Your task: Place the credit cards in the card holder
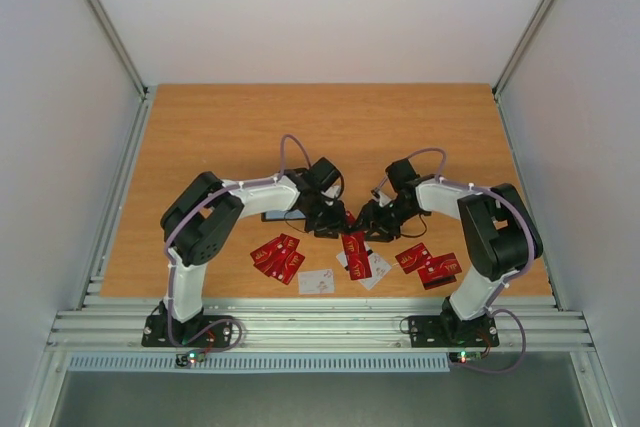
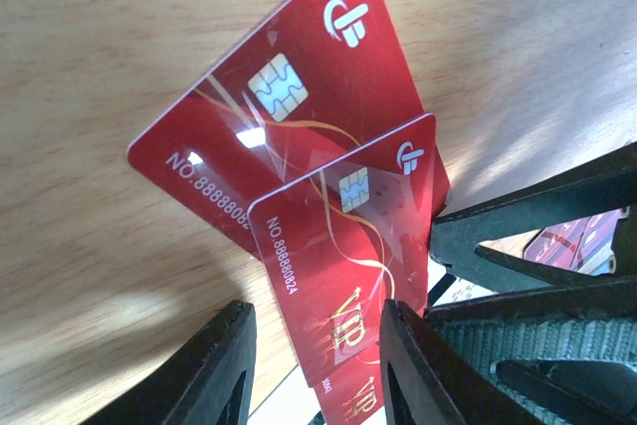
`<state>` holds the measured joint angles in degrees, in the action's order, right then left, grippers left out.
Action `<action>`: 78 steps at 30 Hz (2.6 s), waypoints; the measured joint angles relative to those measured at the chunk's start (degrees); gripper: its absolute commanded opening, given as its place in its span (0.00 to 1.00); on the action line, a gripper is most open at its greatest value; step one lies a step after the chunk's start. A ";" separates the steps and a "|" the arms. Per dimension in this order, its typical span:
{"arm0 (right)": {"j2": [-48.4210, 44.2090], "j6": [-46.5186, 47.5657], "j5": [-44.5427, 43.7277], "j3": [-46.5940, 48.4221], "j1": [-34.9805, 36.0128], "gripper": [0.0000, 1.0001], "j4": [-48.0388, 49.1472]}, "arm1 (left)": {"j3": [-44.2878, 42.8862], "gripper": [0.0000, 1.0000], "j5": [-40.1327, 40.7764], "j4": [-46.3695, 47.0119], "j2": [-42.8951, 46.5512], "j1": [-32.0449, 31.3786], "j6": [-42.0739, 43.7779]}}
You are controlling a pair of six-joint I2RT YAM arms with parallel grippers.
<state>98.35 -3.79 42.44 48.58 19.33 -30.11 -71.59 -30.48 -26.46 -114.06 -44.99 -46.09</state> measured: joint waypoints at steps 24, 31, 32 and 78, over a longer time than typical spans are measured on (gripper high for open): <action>-13.38 -11.06 0.94 -5.49 10.19 0.47 2.21 | 9.40 0.37 -0.35 0.50 7.39 -0.87 0.90; -22.67 -10.03 -1.29 -6.67 10.91 0.47 -2.84 | 10.64 0.43 9.77 -8.46 19.93 -1.77 8.31; -22.91 -10.03 -1.55 -6.97 11.13 0.47 -3.30 | 11.10 0.44 11.76 -10.10 22.01 -1.57 9.33; -18.32 -14.34 -8.57 -6.56 28.41 0.46 0.96 | 27.47 0.47 16.02 -18.38 27.63 2.21 15.04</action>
<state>80.03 -18.13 33.87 42.02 47.75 -29.15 -44.12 -14.46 -44.84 -86.43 -42.78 -31.05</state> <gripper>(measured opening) 0.455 0.472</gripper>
